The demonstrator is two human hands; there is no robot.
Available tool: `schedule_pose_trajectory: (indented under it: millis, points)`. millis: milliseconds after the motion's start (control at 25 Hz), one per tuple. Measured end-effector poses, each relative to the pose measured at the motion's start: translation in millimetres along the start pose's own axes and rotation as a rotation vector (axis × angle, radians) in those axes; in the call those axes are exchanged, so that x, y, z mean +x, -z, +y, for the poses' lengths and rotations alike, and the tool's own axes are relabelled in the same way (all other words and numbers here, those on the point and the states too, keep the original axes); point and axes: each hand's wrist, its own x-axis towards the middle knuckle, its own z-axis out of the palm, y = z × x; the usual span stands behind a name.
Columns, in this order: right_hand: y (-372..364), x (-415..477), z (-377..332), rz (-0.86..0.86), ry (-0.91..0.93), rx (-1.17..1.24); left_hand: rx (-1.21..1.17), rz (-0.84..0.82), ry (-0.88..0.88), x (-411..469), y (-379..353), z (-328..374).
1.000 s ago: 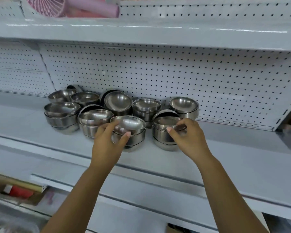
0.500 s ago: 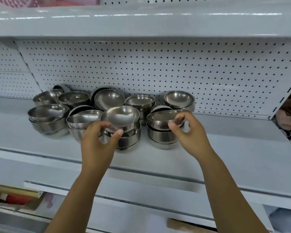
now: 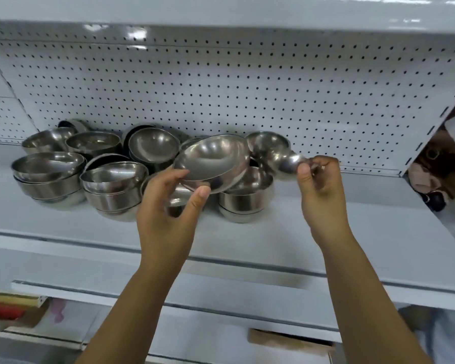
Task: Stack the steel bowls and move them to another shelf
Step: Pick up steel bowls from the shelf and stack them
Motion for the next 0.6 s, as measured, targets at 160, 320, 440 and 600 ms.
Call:
schedule_pose_trajectory:
  millis: [160, 320, 440, 600]
  points:
    - [53.5, -10.1, 17.5, 0.199, -0.002, -0.051, -0.091, -0.177, 0.036, -25.2, -39.0, -0.4]
    - [115.1, -27.9, 43.2, 0.343, -0.098, -0.129, -0.198, -0.35, 0.104, -53.9, -83.9, -4.7]
    - [143.3, -43.4, 56.3, 0.382, -0.134, -0.147, -0.19, -0.452, 0.083, -71.3, -110.9, -16.1]
    - [152.5, -59.8, 64.7, 0.373, -0.164, -0.144, -0.068, -0.531, 0.032, -76.8, -130.7, -34.1]
